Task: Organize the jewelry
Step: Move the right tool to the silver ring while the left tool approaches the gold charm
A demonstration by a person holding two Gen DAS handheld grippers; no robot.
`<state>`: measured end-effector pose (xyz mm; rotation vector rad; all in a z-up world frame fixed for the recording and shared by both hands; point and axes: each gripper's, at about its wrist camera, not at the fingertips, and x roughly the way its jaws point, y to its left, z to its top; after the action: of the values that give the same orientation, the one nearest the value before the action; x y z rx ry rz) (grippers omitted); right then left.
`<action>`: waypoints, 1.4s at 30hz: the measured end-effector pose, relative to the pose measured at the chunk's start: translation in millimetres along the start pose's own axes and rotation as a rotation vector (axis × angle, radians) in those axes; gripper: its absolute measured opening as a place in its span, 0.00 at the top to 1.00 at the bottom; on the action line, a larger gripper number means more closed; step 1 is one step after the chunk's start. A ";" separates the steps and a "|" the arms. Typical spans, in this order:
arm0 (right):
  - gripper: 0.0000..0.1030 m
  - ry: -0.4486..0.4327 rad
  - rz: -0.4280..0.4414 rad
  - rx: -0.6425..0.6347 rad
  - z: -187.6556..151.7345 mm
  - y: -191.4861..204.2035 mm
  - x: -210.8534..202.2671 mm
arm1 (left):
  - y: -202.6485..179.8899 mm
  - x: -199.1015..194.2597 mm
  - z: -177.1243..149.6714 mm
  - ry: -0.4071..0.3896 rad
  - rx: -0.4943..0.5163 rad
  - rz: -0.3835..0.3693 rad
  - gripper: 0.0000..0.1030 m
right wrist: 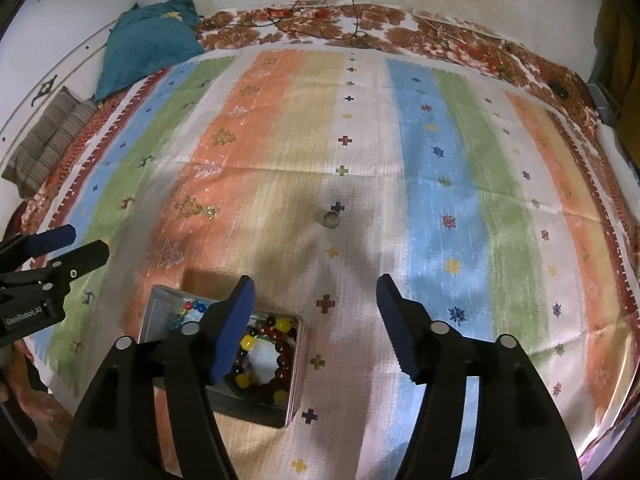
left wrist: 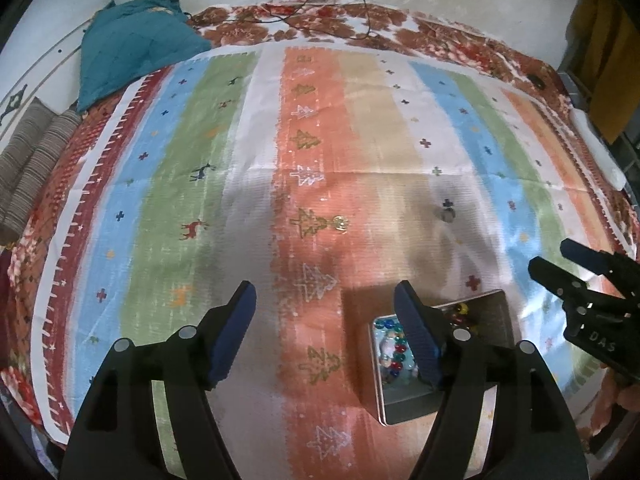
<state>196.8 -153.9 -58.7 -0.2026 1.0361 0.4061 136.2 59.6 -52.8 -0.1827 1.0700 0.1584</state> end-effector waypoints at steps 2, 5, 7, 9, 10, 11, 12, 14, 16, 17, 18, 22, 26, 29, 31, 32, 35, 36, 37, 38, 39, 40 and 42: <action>0.38 0.007 0.003 0.013 2.8 -3.1 3.7 | -0.1 2.7 2.1 0.003 0.002 0.009 0.30; 0.38 0.021 0.004 0.026 7.2 -6.9 10.1 | 0.2 8.2 5.9 0.012 0.006 0.020 0.29; 0.38 0.034 0.001 0.032 9.2 -8.7 15.4 | 0.8 12.8 8.6 0.022 0.004 0.028 0.28; 0.38 0.044 0.003 0.040 10.9 -10.7 19.8 | 0.6 17.3 11.1 0.031 0.005 0.038 0.28; 0.37 0.047 0.002 0.041 11.9 -11.4 21.7 | 0.6 19.2 11.9 0.035 0.007 0.041 0.28; 0.37 0.049 0.001 0.040 13.1 -11.6 23.2 | 0.7 21.3 12.8 0.039 0.009 0.044 0.28; 0.37 0.050 0.000 0.039 13.8 -11.8 24.1 | 0.7 24.2 14.0 0.045 0.011 0.048 0.28; 0.35 0.054 0.001 0.041 16.5 -12.2 27.3 | 1.0 27.3 15.5 0.052 0.011 0.051 0.27; 0.35 0.060 0.000 0.043 19.0 -12.7 31.1 | 1.2 31.0 18.2 0.058 0.010 0.055 0.27; 0.35 0.064 0.001 0.043 19.9 -12.8 32.9 | 1.4 33.3 19.7 0.063 0.011 0.056 0.27; 0.35 0.068 0.001 0.042 20.7 -12.6 35.1 | 1.4 35.3 20.8 0.066 0.014 0.057 0.27; 0.35 0.082 -0.006 0.042 24.3 -14.6 45.0 | 2.1 40.7 24.9 0.071 0.015 0.052 0.27; 0.35 0.096 -0.014 0.046 29.1 -18.2 54.8 | 4.0 53.2 29.8 0.094 0.017 0.057 0.27; 0.35 0.101 -0.018 0.040 32.5 -18.5 61.2 | 2.0 61.0 33.4 0.105 0.027 0.059 0.27; 0.35 0.106 -0.021 0.036 34.7 -18.0 65.9 | -0.1 64.0 36.2 0.105 0.031 0.054 0.27; 0.35 0.108 -0.022 0.033 35.4 -17.4 68.3 | -0.5 65.3 37.0 0.105 0.032 0.051 0.27; 0.35 0.117 -0.031 0.021 37.4 -15.7 75.9 | -3.1 70.6 40.5 0.108 0.038 0.038 0.27; 0.35 0.121 -0.033 0.019 38.3 -15.5 78.2 | -4.2 73.1 41.7 0.110 0.042 0.036 0.27; 0.35 0.128 -0.033 0.016 39.0 -15.0 81.4 | -5.1 74.9 42.7 0.113 0.043 0.035 0.27; 0.35 0.135 -0.029 0.015 39.6 -14.5 84.2 | -5.9 76.9 43.3 0.115 0.045 0.033 0.27; 0.35 0.143 -0.025 0.013 40.2 -14.2 87.2 | -6.7 80.1 44.7 0.120 0.048 0.033 0.27; 0.35 0.149 -0.027 0.011 40.6 -13.9 90.9 | -7.3 82.3 45.3 0.123 0.051 0.034 0.27; 0.35 0.158 -0.036 0.008 41.2 -13.8 96.4 | -8.3 87.0 46.3 0.133 0.060 0.033 0.27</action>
<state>278.0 -129.7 -122.0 -0.2489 1.1879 0.3578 218.6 65.5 -107.3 -0.1230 1.2091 0.1453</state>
